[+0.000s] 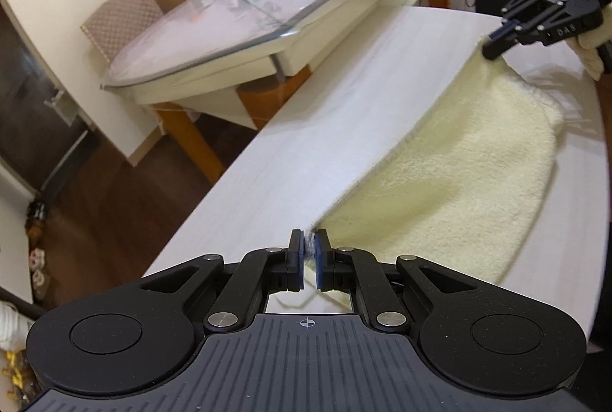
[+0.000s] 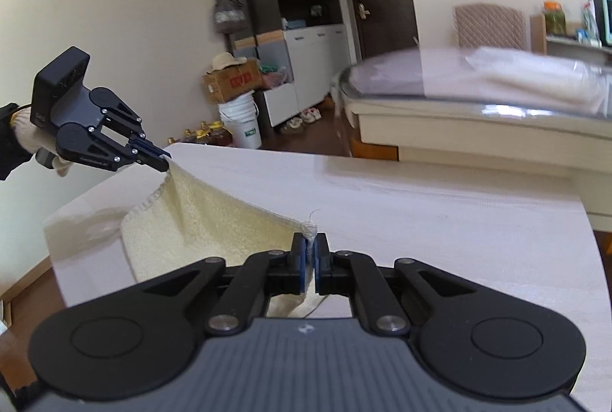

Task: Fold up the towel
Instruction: 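Hold the corner with the left gripper while the right gripper folds its edge across, then release the folded towel with both grippers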

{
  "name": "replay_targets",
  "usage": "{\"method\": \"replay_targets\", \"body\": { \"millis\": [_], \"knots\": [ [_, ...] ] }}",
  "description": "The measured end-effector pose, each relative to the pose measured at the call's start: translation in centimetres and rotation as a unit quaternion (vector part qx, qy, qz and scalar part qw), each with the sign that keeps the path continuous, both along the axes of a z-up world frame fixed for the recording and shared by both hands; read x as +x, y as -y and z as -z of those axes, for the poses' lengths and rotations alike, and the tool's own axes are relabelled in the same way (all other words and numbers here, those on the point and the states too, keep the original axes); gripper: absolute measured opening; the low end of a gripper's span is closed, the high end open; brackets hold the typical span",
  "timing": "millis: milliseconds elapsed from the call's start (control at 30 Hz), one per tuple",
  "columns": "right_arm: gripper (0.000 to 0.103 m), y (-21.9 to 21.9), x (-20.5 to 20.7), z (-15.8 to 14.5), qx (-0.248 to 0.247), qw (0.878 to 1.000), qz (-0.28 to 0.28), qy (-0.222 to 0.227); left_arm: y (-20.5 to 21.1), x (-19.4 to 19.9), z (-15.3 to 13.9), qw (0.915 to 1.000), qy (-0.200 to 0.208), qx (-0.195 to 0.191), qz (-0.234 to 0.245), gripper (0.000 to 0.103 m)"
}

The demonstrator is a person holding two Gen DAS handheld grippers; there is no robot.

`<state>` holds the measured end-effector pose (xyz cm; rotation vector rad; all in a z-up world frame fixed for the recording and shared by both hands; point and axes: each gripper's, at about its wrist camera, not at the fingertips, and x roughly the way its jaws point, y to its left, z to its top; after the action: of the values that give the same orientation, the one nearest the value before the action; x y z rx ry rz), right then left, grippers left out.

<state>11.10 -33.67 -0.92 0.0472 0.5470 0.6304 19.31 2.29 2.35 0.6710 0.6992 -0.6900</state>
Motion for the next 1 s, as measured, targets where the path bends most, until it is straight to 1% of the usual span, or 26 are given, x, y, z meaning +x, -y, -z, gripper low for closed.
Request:
{"method": "replay_targets", "body": {
  "millis": [167, 233, 300, 367, 400, 433, 500, 567, 600, 667, 767, 800, 833, 867, 933, 1000],
  "knots": [
    [0.005, -1.0, 1.5, 1.3, -0.028, 0.999, 0.007, -0.015, 0.3, 1.8, 1.8, 0.9999, -0.007, 0.000, -0.013, 0.006],
    [0.006, -1.3, 1.8, 1.6, -0.038, 0.999, 0.009, -0.019, 0.5, 2.2, 2.9, 0.9998, -0.003, 0.014, -0.017, 0.006],
    [0.008, -1.8, 2.0, 1.6, -0.058, 0.998, 0.011, -0.023, 0.6, 2.4, 3.8, 0.9995, -0.004, 0.021, -0.021, 0.006],
    [0.022, -2.0, 2.2, 1.8, -0.076, 0.996, 0.019, -0.032, 0.5, 2.6, 4.2, 0.9994, -0.003, 0.019, -0.028, 0.011],
    [0.023, -1.8, 2.1, 1.7, -0.075, 0.996, 0.026, -0.030, 0.3, 2.7, 4.1, 0.9992, -0.002, 0.014, -0.037, 0.013],
    [0.024, -1.6, 2.0, 1.5, -0.074, 0.996, 0.033, -0.028, 0.0, 2.8, 3.9, 0.9989, 0.000, 0.008, -0.046, 0.018],
    [0.024, -1.1, 1.6, 1.2, -0.068, 0.996, 0.045, -0.020, -0.8, 2.9, 3.5, 0.9980, 0.002, 0.003, -0.063, 0.020],
    [0.024, -0.7, 0.4, 0.6, -0.058, 0.997, 0.051, -0.009, -1.8, 2.3, 2.9, 0.9971, 0.009, -0.002, -0.075, 0.026],
    [0.024, -0.6, -0.4, 0.3, -0.054, 0.997, 0.053, -0.003, -2.3, 2.0, 2.6, 0.9965, 0.015, -0.002, -0.082, 0.028],
    [0.024, -0.8, -2.5, -0.3, -0.050, 0.998, 0.047, 0.013, -3.1, 1.1, 2.0, 0.9949, 0.026, -0.009, -0.097, 0.028],
    [0.023, -2.0, -5.5, -0.6, -0.054, 0.998, 0.026, 0.031, -3.6, -1.8, 0.8, 0.9941, 0.038, -0.041, -0.093, 0.027],
    [0.023, -3.1, -7.3, -0.5, -0.069, 0.997, 0.006, 0.043, -3.3, -3.4, 0.5, 0.9947, 0.037, -0.056, -0.078, 0.027],
    [0.023, -4.0, -8.9, -0.5, -0.082, 0.995, -0.011, 0.054, -2.9, -4.5, 0.6, 0.9954, 0.032, -0.063, -0.064, 0.027],
    [0.022, -4.4, -9.3, -0.5, -0.088, 0.994, -0.017, 0.057, -2.5, -5.6, 0.7, 0.9960, 0.028, -0.068, -0.049, 0.028],
    [0.021, -6.2, -10.8, -0.1, -0.117, 0.990, -0.037, 0.064, -1.5, -6.5, 1.6, 0.9969, 0.018, -0.068, -0.036, 0.029],
    [0.021, -7.5, -11.4, 0.2, -0.140, 0.987, -0.047, 0.069, -0.5, -7.3, 2.5, 0.9975, 0.009, -0.066, -0.025, 0.029]
  ]
}}
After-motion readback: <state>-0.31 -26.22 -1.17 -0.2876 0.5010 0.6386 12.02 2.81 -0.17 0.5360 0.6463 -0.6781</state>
